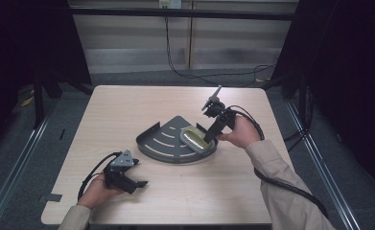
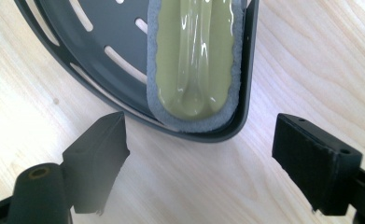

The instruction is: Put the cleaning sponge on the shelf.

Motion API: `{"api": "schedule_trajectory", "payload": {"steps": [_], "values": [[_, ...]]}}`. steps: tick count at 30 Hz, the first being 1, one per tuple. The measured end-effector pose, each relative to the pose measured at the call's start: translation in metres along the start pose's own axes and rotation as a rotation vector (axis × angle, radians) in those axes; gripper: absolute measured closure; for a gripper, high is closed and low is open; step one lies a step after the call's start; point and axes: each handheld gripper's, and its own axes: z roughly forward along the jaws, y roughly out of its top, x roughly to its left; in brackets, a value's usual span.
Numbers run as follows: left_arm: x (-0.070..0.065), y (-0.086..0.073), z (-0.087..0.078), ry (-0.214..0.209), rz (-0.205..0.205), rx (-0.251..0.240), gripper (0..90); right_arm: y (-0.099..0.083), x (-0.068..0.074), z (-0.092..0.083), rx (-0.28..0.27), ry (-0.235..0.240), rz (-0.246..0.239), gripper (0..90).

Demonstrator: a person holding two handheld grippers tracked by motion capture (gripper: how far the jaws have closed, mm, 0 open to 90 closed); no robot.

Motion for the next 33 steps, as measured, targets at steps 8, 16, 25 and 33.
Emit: {"api": "schedule_trajectory", "payload": {"steps": [8,16,25,33], "values": [[0.000,0.000,0.000,0.000,0.004,0.003,8.9,-0.013,-0.001,-0.006,-0.003,0.001,-0.004,17.9],[0.000,0.000,0.000,0.001,0.004,0.003,8.9,-0.026,-0.004,-0.009,0.008,0.002,-0.019,18.1],[0.000,0.000,0.000,0.001,0.004,0.002,8.9,-0.043,-0.005,-0.009,0.011,0.012,-0.011,18.2],[0.000,0.000,0.000,0.001,0.004,0.003,8.9,-0.057,-0.004,-0.009,0.016,0.011,-0.022,18.3]]}}
